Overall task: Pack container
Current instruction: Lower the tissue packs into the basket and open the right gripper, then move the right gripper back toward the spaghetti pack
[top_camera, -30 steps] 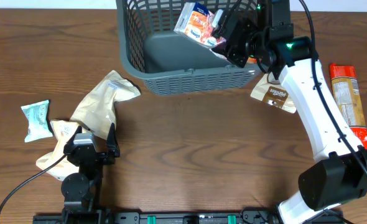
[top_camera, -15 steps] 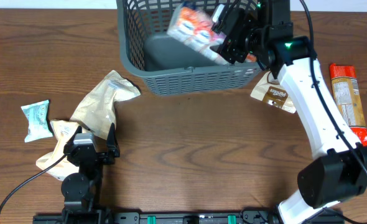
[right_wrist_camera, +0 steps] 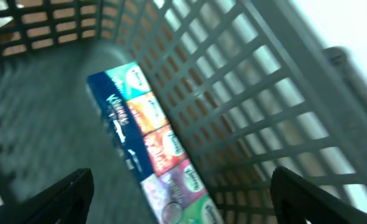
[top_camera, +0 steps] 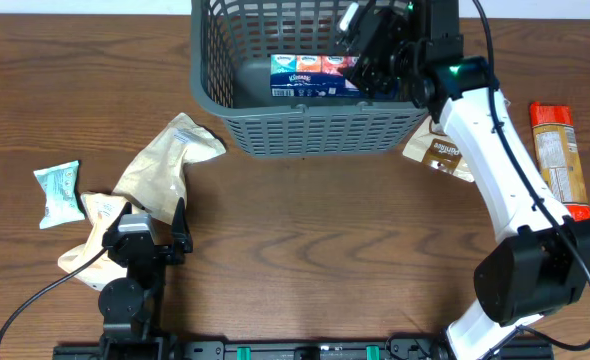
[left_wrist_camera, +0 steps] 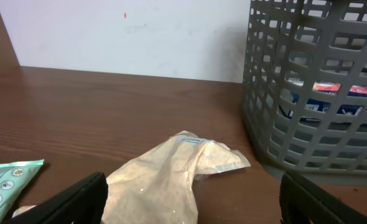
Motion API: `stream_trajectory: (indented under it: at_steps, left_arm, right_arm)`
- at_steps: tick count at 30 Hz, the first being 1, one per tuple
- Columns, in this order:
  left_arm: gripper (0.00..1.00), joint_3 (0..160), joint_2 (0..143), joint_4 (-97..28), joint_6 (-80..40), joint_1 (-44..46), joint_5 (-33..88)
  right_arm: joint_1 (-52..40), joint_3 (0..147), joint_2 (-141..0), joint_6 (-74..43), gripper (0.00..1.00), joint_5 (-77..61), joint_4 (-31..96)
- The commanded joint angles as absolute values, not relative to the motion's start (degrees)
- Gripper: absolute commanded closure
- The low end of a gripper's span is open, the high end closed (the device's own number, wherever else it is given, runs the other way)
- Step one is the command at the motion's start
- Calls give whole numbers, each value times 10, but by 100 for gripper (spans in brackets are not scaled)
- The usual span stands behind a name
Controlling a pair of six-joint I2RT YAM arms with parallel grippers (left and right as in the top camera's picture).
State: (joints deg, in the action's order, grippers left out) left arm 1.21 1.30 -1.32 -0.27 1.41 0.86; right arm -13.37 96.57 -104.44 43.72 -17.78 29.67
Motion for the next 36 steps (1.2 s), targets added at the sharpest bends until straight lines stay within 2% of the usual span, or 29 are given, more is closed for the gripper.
stream_trajectory:
  at_steps: [1,5,10,14,17,27,36]
  left_arm:
    - [19,2,14,-25,-12,17,-4]
    - [19,2,14,-26,-12,17,-4]
    - [19,2,14,-30,-12,17,-4]
    - [19,2,14,-30,-12,17,-4]
    - [19,2,14,-30,-12,17,-4]
    - [19,2,14,-30,-12,17,-4]
    - [19,2,14,-29,-12,17,-4]
  right_arm:
    - [-139,987,-1045,427,19,-163,295]
    - [-134,993,-1039,403,11,-162,281]
    - [-97,1011,-1014,295,13,-163,218]
    - [-39,1041,-989,233,5,-171,223]
    - [5,1047,-965,223,1,-175,258]
    - [159,1047,-891,214,1,-147,399]
    - [297,1047,-898,200,1,-88,549]
